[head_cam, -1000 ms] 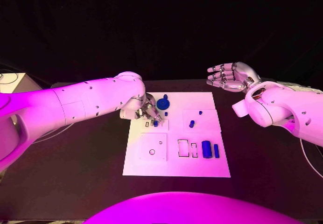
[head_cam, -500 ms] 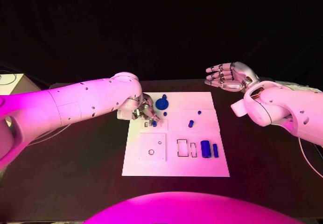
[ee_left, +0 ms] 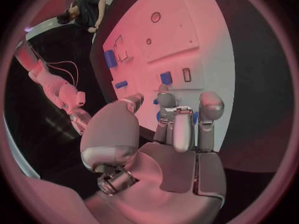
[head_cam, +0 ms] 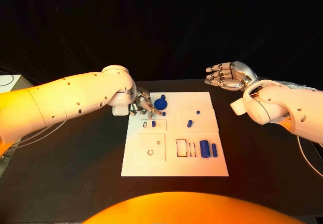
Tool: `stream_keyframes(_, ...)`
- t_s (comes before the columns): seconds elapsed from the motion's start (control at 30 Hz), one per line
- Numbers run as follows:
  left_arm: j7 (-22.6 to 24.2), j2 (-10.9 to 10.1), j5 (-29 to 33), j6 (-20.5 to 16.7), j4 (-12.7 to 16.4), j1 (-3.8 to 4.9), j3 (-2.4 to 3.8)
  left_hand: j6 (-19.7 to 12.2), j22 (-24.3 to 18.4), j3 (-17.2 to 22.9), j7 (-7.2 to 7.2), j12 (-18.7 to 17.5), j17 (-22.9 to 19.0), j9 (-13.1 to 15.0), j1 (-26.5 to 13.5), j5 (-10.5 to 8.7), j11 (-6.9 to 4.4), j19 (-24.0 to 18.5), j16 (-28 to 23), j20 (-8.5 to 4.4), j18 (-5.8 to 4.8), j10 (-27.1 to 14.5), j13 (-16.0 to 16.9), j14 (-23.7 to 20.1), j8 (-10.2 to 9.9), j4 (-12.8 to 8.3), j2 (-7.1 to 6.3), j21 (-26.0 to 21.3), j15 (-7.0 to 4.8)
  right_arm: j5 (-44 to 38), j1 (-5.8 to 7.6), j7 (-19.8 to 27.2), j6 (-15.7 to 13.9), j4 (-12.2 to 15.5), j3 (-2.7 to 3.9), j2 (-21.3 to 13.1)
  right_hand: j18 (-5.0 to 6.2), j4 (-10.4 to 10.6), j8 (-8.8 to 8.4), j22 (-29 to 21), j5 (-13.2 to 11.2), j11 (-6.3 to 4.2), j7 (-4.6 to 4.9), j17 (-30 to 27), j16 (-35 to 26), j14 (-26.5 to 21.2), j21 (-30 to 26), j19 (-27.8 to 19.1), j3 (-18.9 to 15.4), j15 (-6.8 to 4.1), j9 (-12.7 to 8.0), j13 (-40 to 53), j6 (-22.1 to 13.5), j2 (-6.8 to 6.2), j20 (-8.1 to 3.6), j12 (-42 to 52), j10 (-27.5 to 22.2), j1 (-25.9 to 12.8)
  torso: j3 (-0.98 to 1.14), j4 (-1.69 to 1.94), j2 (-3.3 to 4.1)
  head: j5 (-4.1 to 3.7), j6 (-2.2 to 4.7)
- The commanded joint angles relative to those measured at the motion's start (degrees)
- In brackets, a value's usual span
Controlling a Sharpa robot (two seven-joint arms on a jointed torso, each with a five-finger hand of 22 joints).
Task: Assemble the parts on the task board
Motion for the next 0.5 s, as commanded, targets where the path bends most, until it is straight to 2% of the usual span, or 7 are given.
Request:
stream_keyframes(0.03, 1.3, -0.23, 3.35, -0.89, 1.04, 0.5, 0.48, -0.45, -0.04, -0.4, 0.16, -0.19, 1.83, -0.09, 0.58, -0.02, 0.08, -0.27, -0.21, 0.03, 0.92, -0.35, -0.07, 2.16, -0.22, 0.13, -0.04, -0.18, 0.46, 0.16, -0.09, 0.28, 0.73, -0.43, 0.03, 0.24, -0.14, 0.11, -0.09, -0.04, 0.27, 0.12, 5.54, 0.0, 0.34, 0.44, 0.01, 0.1, -0.34, 0.15, 0.05, 0.04, 0.29, 0.38, 0.04, -0.2, 0.35, -0.22, -0.04, -0.08, -0.06, 0.37, 0.0)
stream_keyframes(0.2, 1.38, -1.03, 4.8, -0.19, 2.07, 1.09, 1.46, -0.57, -0.22, -0.56, 0.21, -0.38, 1.54, -0.11, 0.59, -0.03, 0.13, -0.42, -0.37, 0.04, 0.96, -0.59, -0.4, 2.05, -0.21, 0.15, -0.03, -0.33, 0.51, 0.27, -0.18, 0.29, 0.82, -0.87, 0.03, 0.46, -0.14, 0.11, -0.09, -0.04, 0.27, 0.12, 5.54, 0.0, 0.34, 0.44, 0.01, 0.1, -0.34, 0.15, 0.05, 0.04, 0.29, 0.38, 0.04, -0.2, 0.35, -0.22, -0.16, -0.09, -0.21, 0.53, 0.0)
stream_keyframes(0.33, 1.43, -1.71, 4.0, -0.21, 1.7, 1.46, 1.89, -1.4, -1.27, -0.83, 0.52, -1.36, 0.11, -0.25, 1.84, 0.38, 0.42, -1.22, -1.18, 0.14, 1.17, -1.92, -1.95, 1.48, -0.26, -0.03, 0.46, -1.22, 0.76, 0.34, -0.21, 0.29, 0.81, -0.91, 0.03, 0.52, -0.14, 0.11, -0.09, -0.04, 0.27, 0.12, 5.54, 0.0, 0.34, 0.44, 0.01, 0.1, -0.34, 0.15, 0.05, 0.04, 0.29, 0.38, 0.04, -0.2, 0.35, -0.22, -0.06, -0.04, -0.15, 0.45, 0.0)
stream_keyframes(0.37, 1.51, -1.87, 3.62, -0.71, 1.46, 1.55, 1.96, -1.96, -1.91, -0.78, 0.77, -2.08, -0.71, -0.37, 3.14, 0.71, 0.62, -1.69, -1.66, 0.25, 1.29, -2.86, -3.11, 1.15, -0.32, -0.13, 0.74, -1.78, 0.96, 0.34, -0.22, 0.3, 0.72, -0.9, 0.03, 0.52, -0.1, 0.11, -0.05, -0.12, 0.27, 0.08, 5.52, 0.01, 0.45, 1.11, 0.02, 0.27, -0.49, 0.08, 0.12, 0.04, 0.69, 0.43, 0.04, -0.2, 0.55, -0.1, -0.06, -0.03, -0.17, 0.4, 0.0)
stream_keyframes(0.4, 1.61, -2.05, 3.13, -1.57, 1.06, 1.65, 2.03, -3.27, -3.64, 0.05, 1.32, -4.32, -2.4, -0.71, 5.51, 1.06, 1.1, -3.06, -2.63, 0.47, 1.64, -5.22, -6.45, 0.42, -0.83, -0.76, 1.11, -3.16, 1.35, 0.35, -0.22, 0.34, 0.61, -0.89, 0.03, 0.52, -0.05, 0.04, -0.08, -0.08, 0.22, 0.06, 5.5, -0.03, 0.54, 1.33, 0.07, 0.66, -0.53, 0.04, 0.11, 0.04, 0.75, 0.45, 0.03, -0.22, 0.62, 0.06, -0.02, -0.02, -0.17, 0.41, 0.0)
stream_keyframes(0.5, 1.93, -2.32, 1.91, -4.15, -0.51, 1.85, 2.15, -4.06, -4.07, 3.08, 1.46, -4.49, -2.76, -1.29, 9.45, 1.42, 1.25, -3.3, -2.79, 0.84, 1.75, -5.93, -6.93, 0.25, -1.06, -1.65, 1.41, -3.69, 1.52, 0.21, -0.23, 0.5, 0.38, -0.8, 0.03, 0.48, 0.14, -0.66, -0.3, -0.02, -0.76, 0.11, 5.37, -0.39, 0.83, 1.97, 0.34, 2.38, -0.7, -0.06, 0.1, -0.08, 1.16, 0.58, 0.05, -0.45, -0.63, 1.31, 0.03, 0.05, -0.13, 0.43, 0.22)
